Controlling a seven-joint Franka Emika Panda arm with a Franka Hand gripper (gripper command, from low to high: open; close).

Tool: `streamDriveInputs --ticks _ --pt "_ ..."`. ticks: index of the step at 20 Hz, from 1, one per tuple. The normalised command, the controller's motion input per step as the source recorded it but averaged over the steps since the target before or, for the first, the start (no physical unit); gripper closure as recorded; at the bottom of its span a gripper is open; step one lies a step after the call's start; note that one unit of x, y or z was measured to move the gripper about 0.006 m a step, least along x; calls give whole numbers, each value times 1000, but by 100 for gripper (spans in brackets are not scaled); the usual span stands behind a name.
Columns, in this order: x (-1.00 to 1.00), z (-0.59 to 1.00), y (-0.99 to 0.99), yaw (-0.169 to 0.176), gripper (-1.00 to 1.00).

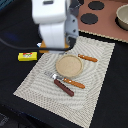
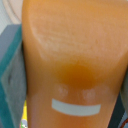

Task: Interact with the objects in diverse but meaningful ways.

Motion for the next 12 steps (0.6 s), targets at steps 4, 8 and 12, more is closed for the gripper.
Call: streamDriveInputs --ticks 4,8,12 --pt "1000 257 473 0 100" --pt "1000 124 507 0 100" --pt "969 -61 583 0 100"
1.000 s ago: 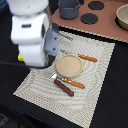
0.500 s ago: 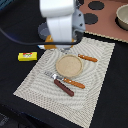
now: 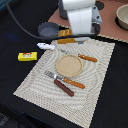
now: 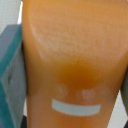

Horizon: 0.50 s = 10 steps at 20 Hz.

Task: Interact with the objects in diverse but meaningful ways.

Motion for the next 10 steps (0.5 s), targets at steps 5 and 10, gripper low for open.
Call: streamDriveInputs --ticks 5,10 --pt "817 -235 633 0 100" --pt "588 -228 674 2 100"
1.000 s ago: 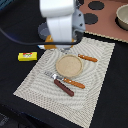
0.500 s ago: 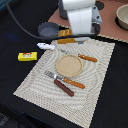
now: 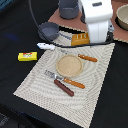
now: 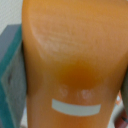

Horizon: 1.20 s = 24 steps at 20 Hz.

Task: Interact with the objects in diverse but meaningful ways.

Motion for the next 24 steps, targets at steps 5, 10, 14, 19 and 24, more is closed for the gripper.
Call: streamDriveInputs --ticks 5,10,14,19,24 --pt "381 -211 713 26 100" --pt "281 -190 643 28 100" --pt "299 -211 454 13 100" --pt "321 -190 317 0 100" --pt "294 -163 316 0 -100"
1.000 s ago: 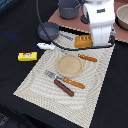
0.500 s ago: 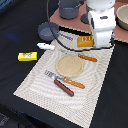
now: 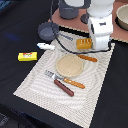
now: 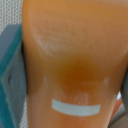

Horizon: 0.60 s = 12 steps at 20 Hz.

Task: Interact with the objects in diverse but meaningful ways.

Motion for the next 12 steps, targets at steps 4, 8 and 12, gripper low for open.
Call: streamDriveInputs --ticks 4,8,12 --pt "341 -11 389 3 -100" --pt "356 151 413 3 -100" --pt "55 918 303 -25 -100"
